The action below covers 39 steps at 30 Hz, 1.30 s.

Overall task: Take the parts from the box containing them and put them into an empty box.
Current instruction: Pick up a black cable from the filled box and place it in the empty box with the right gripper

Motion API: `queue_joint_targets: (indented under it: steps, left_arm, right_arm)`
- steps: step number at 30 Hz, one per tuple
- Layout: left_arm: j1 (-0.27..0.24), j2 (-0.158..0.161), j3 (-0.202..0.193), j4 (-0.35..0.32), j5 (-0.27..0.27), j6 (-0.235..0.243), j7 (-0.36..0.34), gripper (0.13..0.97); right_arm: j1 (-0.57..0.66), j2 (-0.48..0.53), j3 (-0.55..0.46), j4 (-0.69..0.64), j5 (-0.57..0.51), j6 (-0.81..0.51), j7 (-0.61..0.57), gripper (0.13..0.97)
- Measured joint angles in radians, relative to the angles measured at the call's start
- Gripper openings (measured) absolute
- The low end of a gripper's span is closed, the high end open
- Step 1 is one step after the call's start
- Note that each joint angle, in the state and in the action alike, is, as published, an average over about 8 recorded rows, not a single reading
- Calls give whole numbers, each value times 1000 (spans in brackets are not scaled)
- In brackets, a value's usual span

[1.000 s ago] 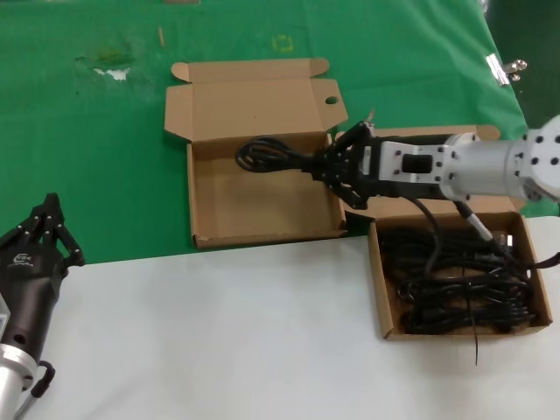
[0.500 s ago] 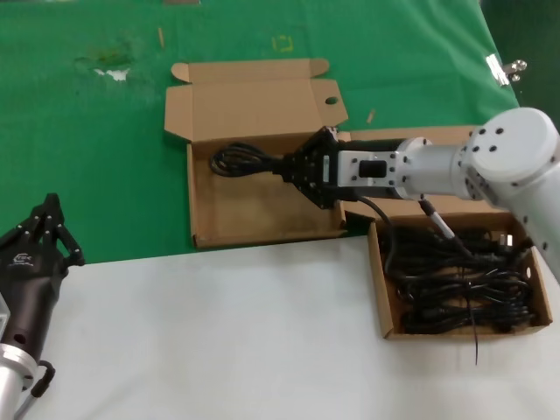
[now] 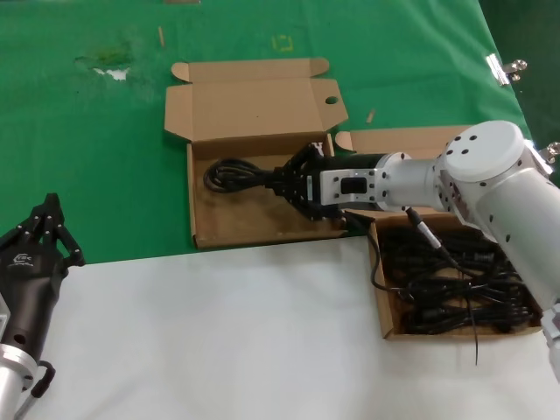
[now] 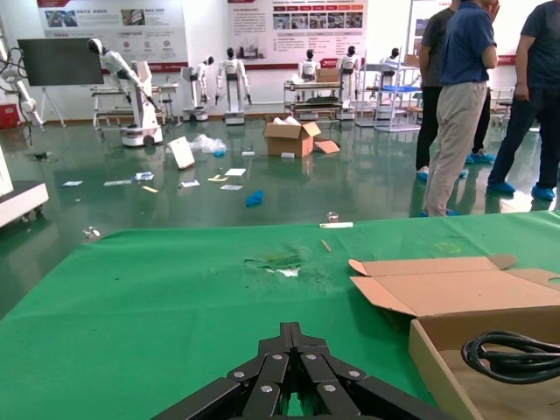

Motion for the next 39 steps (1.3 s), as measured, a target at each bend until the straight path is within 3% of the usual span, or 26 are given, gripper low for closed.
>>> queue_joint_targets:
  steps: [19, 39]
  left_arm:
    - [0, 0, 0, 0, 0, 0, 0, 140]
    - [0, 0, 0, 0, 0, 0, 0, 140]
  right_arm:
    - [40, -31, 18, -122, 1, 19, -107, 168]
    - [1, -3, -15, -28, -43, 25, -27, 193]
